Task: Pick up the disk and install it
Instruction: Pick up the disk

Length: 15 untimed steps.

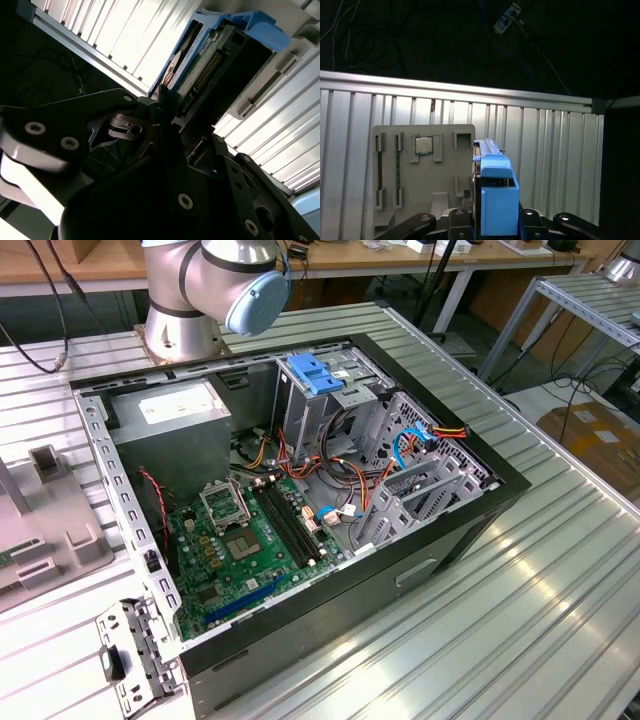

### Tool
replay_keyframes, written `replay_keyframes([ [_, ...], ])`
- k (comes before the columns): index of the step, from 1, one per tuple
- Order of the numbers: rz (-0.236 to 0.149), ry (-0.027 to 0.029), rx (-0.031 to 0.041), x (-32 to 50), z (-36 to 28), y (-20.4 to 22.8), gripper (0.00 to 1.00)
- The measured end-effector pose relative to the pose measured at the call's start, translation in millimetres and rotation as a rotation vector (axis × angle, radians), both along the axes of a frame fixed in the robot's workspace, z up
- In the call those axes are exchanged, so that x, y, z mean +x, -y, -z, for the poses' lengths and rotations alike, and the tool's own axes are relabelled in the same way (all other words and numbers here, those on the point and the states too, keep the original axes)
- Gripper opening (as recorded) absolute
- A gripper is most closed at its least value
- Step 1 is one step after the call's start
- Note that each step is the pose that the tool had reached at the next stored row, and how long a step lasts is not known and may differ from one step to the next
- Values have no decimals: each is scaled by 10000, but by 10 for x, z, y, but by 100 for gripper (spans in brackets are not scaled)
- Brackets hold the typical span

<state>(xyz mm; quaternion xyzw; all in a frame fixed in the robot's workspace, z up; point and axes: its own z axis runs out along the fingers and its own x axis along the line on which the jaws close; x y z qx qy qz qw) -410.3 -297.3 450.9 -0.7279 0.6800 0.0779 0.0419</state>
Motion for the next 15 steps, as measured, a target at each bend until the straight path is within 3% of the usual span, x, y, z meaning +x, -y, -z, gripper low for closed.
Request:
replay_keyframes([
  [8,0,1,0,0,-152,-1,36],
  [15,0,2,0,0,-205,-1,36],
])
